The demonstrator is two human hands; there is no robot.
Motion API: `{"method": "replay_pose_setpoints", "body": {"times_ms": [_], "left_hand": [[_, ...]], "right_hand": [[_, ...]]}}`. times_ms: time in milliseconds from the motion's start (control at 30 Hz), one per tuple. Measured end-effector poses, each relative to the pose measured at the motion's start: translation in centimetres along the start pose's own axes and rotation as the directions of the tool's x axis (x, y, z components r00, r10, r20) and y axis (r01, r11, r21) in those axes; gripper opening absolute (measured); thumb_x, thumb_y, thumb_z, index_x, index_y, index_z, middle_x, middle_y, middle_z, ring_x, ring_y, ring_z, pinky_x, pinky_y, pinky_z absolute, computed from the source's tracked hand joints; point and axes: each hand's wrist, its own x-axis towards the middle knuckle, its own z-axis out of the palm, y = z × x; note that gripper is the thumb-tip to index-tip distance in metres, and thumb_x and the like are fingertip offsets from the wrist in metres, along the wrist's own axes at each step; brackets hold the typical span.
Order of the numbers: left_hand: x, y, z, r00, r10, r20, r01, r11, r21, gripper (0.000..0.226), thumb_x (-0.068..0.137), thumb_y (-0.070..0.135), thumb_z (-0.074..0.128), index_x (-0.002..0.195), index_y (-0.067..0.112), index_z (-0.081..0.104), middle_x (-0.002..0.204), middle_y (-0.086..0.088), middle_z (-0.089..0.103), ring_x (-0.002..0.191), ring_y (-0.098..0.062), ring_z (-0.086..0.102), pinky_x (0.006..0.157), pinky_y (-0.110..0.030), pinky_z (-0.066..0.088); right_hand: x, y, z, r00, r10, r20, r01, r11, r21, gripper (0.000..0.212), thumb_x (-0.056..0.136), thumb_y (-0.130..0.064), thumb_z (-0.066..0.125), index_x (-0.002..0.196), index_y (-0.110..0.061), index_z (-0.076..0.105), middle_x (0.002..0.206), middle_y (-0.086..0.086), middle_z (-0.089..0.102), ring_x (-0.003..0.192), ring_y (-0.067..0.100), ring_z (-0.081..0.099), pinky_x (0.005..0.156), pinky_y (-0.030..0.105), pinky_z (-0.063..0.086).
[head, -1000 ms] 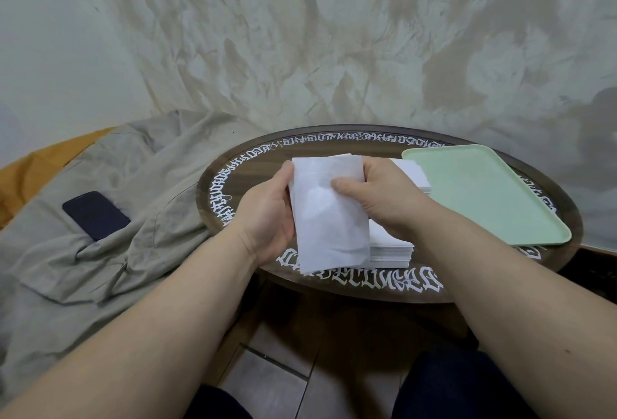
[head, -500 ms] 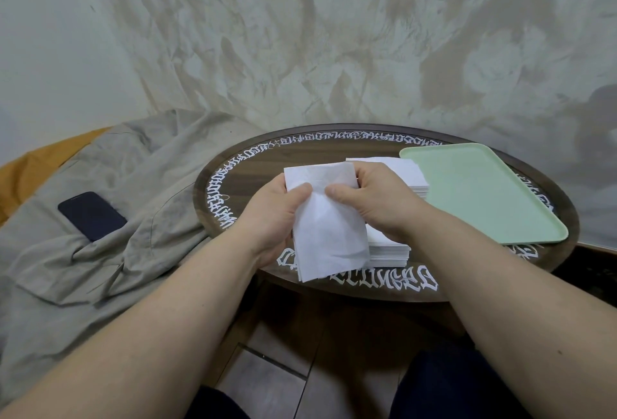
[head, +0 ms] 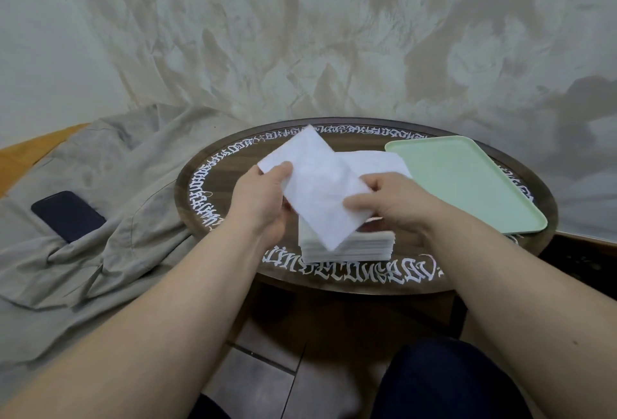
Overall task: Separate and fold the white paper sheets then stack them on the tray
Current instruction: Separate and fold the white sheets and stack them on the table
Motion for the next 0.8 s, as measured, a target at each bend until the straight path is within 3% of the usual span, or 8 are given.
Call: {"method": "replay_pose_setpoints", "body": {"times_ms": [67,133,267,367,467,633,800], "left_hand": [[0.6,-0.8,-0.2,0.999,0.026,-0.039,-0.018,0.983,0.184,0.008,0.094,0.006,0.06,0.092,0.013,0.057,0.081,-0.008,0.065,0.062,-0.016,0.056,0.059,-0.027,0.045],[1.0,-2.0,-0.3,0.999,-0.001,-0.047,0.015,0.952,0.307,0.008,0.091,0.008,0.065,0.088,0.012,0.059,0.072,-0.005,0.062,0.054,-0.012,0.05,0.052,-0.021,0.044],[1.8,-4.4,-0.1,0.995,-0.061,-0.082,0.086,0.934,0.346,0.015,0.088,0.009,0.07,0.081,0.01,0.057,0.074,-0.008,0.062,0.055,-0.014,0.055,0.053,-0.021,0.05],[2.2,-5.4,-0.6,0.992,-0.042,-0.12,0.089,0.907,0.412,0.015,0.086,0.007,0.07,0.081,0.009,0.057,0.077,-0.012,0.063,0.053,-0.017,0.055,0.051,-0.025,0.049],[2.3,-5.5,-1.5,0.992,0.001,-0.126,0.064,0.856,0.513,0.013,0.083,0.006,0.071,0.084,0.008,0.059,0.078,-0.014,0.066,0.055,-0.022,0.057,0.053,-0.028,0.047],[2.0,-5.7,-2.2,0.995,0.01,-0.094,0.049,0.795,0.605,0.015,0.083,0.009,0.073,0.086,0.008,0.058,0.079,-0.012,0.068,0.057,-0.019,0.057,0.039,-0.02,0.038],[2.1,-6.2,-2.4,0.996,0.02,-0.089,0.041,0.773,0.633,0.018,0.082,0.011,0.077,0.086,0.008,0.06,0.085,-0.012,0.071,0.071,-0.024,0.068,0.057,-0.029,0.049]], "right_hand": [[0.3,-0.2,-1.4,0.978,0.02,-0.209,0.033,0.969,0.246,0.015,0.087,0.004,0.061,0.097,-0.006,0.061,0.091,0.012,0.069,0.064,0.018,0.068,0.05,0.026,0.054],[0.7,0.4,-2.8,0.949,0.054,-0.311,0.071,0.924,0.376,0.021,0.087,0.003,0.063,0.105,-0.008,0.06,0.095,0.014,0.068,0.063,0.019,0.068,0.048,0.026,0.053],[1.4,2.4,-3.9,0.971,0.109,-0.212,-0.062,0.974,0.217,0.063,0.081,0.011,0.064,0.135,-0.017,0.047,0.122,0.017,0.056,0.099,0.032,0.065,0.08,0.041,0.057],[1.6,2.8,-3.8,0.965,0.086,-0.247,-0.058,0.991,0.116,0.069,0.08,0.017,0.057,0.139,-0.018,0.045,0.118,0.018,0.058,0.104,0.033,0.062,0.094,0.044,0.053],[2.1,3.1,-3.4,0.944,0.052,-0.327,-0.034,0.998,0.06,0.06,0.081,0.01,0.062,0.132,-0.017,0.052,0.111,0.013,0.063,0.1,0.028,0.063,0.095,0.044,0.052],[3.2,4.2,-2.9,0.917,0.017,-0.399,-0.013,1.0,0.012,0.039,0.08,0.004,0.065,0.114,-0.015,0.061,0.108,0.01,0.064,0.098,0.026,0.064,0.089,0.038,0.054],[3.0,5.0,-3.0,0.958,0.012,-0.286,0.007,0.998,0.066,0.051,0.082,0.013,0.057,0.127,-0.011,0.052,0.1,0.003,0.065,0.092,0.022,0.065,0.073,0.029,0.054]]}}
